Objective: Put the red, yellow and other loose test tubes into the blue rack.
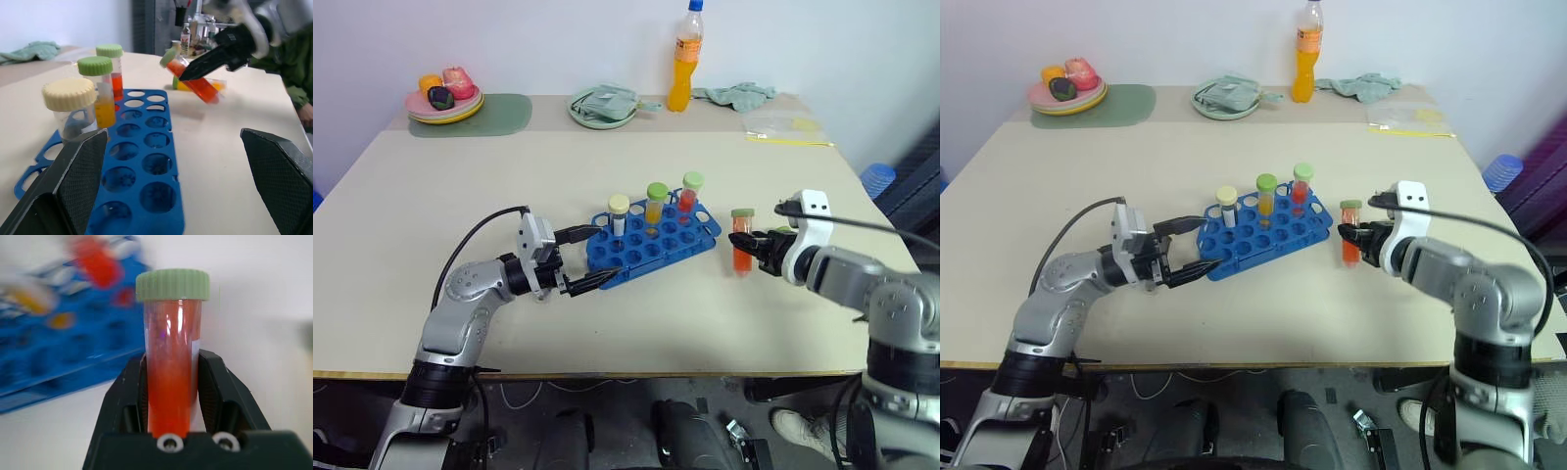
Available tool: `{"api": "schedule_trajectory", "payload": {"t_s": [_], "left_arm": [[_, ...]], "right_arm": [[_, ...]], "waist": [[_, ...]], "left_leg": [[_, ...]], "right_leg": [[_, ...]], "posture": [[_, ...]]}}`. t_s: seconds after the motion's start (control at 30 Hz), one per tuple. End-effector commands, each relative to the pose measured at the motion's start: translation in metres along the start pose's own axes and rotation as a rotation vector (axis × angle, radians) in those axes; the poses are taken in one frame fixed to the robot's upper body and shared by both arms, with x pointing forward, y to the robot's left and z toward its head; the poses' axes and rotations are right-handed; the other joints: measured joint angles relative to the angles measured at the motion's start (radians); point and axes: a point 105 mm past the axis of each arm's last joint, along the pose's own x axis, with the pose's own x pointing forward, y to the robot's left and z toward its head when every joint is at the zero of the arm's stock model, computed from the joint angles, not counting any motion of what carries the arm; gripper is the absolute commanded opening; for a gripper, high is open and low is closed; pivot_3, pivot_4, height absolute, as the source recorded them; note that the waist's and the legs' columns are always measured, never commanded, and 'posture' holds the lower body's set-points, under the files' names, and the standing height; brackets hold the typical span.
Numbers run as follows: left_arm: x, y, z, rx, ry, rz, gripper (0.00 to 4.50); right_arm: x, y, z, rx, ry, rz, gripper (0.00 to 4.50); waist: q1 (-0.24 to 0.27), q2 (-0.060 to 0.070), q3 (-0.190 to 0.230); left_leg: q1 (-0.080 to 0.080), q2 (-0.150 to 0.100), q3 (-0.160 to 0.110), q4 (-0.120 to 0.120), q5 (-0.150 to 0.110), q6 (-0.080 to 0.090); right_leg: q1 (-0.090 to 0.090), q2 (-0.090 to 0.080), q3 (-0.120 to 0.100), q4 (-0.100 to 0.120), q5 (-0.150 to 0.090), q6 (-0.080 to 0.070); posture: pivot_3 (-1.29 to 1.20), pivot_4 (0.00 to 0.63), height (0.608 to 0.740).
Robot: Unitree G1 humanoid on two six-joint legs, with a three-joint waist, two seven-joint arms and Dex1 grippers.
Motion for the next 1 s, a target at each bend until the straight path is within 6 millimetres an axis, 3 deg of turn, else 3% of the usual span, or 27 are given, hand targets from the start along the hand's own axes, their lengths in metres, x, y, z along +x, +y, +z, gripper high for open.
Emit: {"api": "schedule_trajectory", "payload": {"t_s": [0.03,0.13,0.23,0.37,0.47,0.57,0.73,1.0], "left_arm": [[-0.011,0.012,0.011,0.053,-0.022,0.036,4.50],[-0.020,0.018,0.010,0.047,-0.016,0.070,4.50],[-0.032,0.022,0.007,0.043,-0.001,0.094,4.50],[-0.039,0.025,0.006,0.028,0.010,0.131,4.50],[-0.041,0.021,0.007,0.029,0.025,0.130,4.50],[-0.048,0.025,0.008,0.039,0.037,0.135,4.50],[-0.050,0.028,0.014,0.055,0.041,0.142,4.50],[-0.050,0.024,0.024,0.061,0.050,0.143,4.50]], "right_arm": [[-0.007,0.011,0.046,0.003,-0.348,0.064,1.25],[-0.004,0.027,0.056,-0.033,-0.504,0.141,1.25],[0.007,0.037,0.052,-0.028,-0.569,0.138,1.25],[0.026,0.063,0.032,-0.229,-0.586,0.197,1.25],[0.041,0.074,0.014,-0.204,-0.587,0.220,1.25],[0.050,0.082,0.010,-0.193,-0.616,0.221,1.25],[0.057,0.084,0.007,-0.233,-0.633,0.207,1.25],[0.051,0.064,0.016,-0.141,-0.665,0.147,1.25]], "waist": [[-0.009,0.000,0.000],[-0.018,0.000,0.000],[-0.022,0.000,0.000],[-0.022,0.001,0.000],[-0.021,0.000,0.000],[-0.020,0.001,0.000],[-0.020,0.000,0.000],[-0.021,0.001,0.000]], "left_leg": [[0.001,0.000,0.001,0.000,0.000,0.000],[0.001,0.000,0.000,0.000,0.000,0.000],[0.001,0.000,0.000,0.000,0.000,0.000],[0.002,0.001,0.000,0.000,0.000,0.000],[0.002,0.000,0.000,0.000,0.000,0.000],[0.002,0.000,0.000,0.000,0.000,0.000],[0.002,-0.001,0.001,0.000,0.000,-0.001],[0.003,-0.001,0.000,0.000,0.000,-0.001]], "right_leg": [[0.000,0.000,0.001,0.000,0.000,0.000],[0.000,0.000,0.000,0.002,0.000,0.000],[0.000,0.001,0.000,0.002,0.000,0.000],[0.000,0.001,0.000,0.003,0.000,0.000],[0.000,0.000,0.000,0.003,0.000,0.000],[0.000,0.000,0.000,0.004,0.000,0.000],[0.000,-0.002,0.000,0.004,0.000,-0.001],[0.000,-0.002,0.000,0.005,0.000,0.000]], "posture": [[0.00,0.150,0.740],[0.00,0.150,0.740],[0.00,0.150,0.740],[0.00,0.150,0.740],[0.00,0.150,0.740],[0.00,0.150,0.740],[0.00,0.150,0.740],[0.00,0.150,0.740]]}}
